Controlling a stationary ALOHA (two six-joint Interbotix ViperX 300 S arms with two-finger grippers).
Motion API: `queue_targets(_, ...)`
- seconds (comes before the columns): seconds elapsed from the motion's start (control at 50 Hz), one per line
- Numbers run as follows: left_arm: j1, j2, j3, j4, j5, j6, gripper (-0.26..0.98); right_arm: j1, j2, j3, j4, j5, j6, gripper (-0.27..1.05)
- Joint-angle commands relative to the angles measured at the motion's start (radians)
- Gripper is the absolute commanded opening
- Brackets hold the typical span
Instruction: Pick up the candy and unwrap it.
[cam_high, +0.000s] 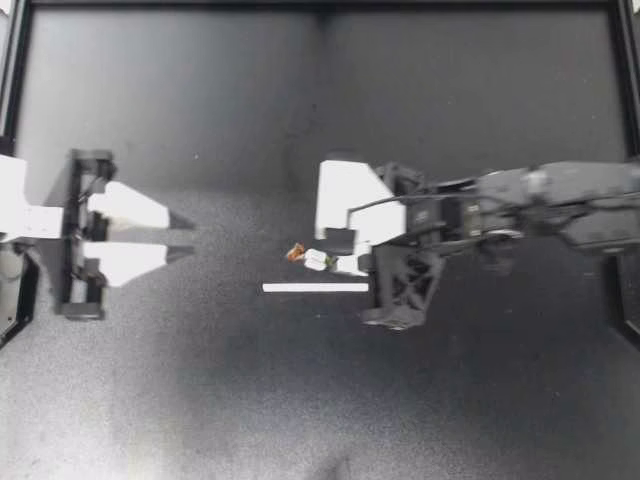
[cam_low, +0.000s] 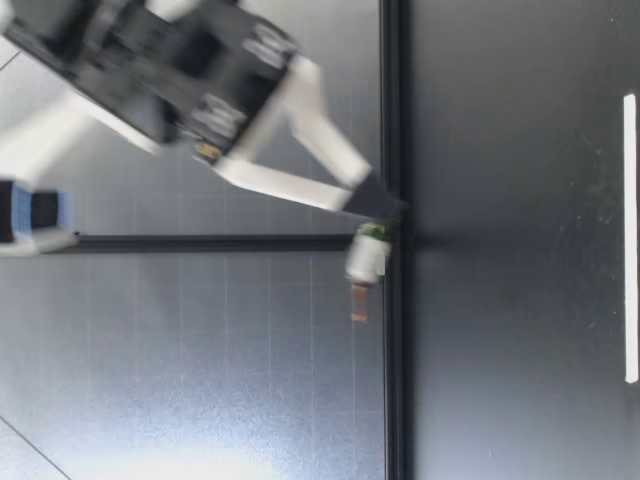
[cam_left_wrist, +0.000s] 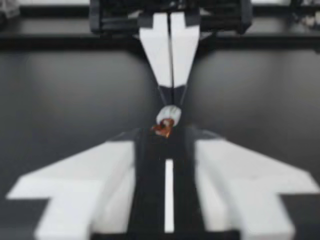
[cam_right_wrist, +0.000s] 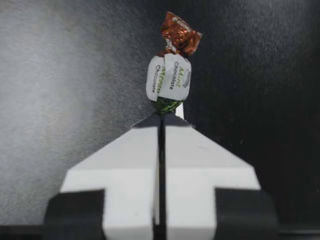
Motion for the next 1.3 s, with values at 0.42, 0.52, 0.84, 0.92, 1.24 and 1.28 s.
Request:
queue_targets(0.42,-0.011,0.232,-0.138,0.146,-0.204,0.0,0.45,0.032,-0.118,-0.011,0.0,-0.054,-0.032,-0.16)
queue_targets(0.52,-0.011,0.265,-0.161,0.149,-0.204,0.006,0.45,0.037,-0.12,-0.011,0.0,-0.066,-0.032,-0.16)
queue_targets(0.84,-0.011,0.313,-0.21,0.137,-0.213,0.21,0.45,0.043,-0.126,-0.011,0.003,-0.101,-0.029,-0.17)
queue_targets(0.92,-0.011,0.313,-0.215,0.129,-0.213,0.229,0.45,0.043,-0.121,-0.011,0.005,-0.101,-0.029,-0.16)
queue_targets(1.24,-0.012,0.353,-0.227,0.127,-0.202,0.227,0.43,0.044,-0.12,-0.011,0.015,-0.117,-0.028,-0.16)
queue_targets(1.28,-0.012,0.356,-0.229,0.127,-0.202,0.227,0.43,0.044,-0.12,-0.011,0.014,-0.117,-0.026,-0.16)
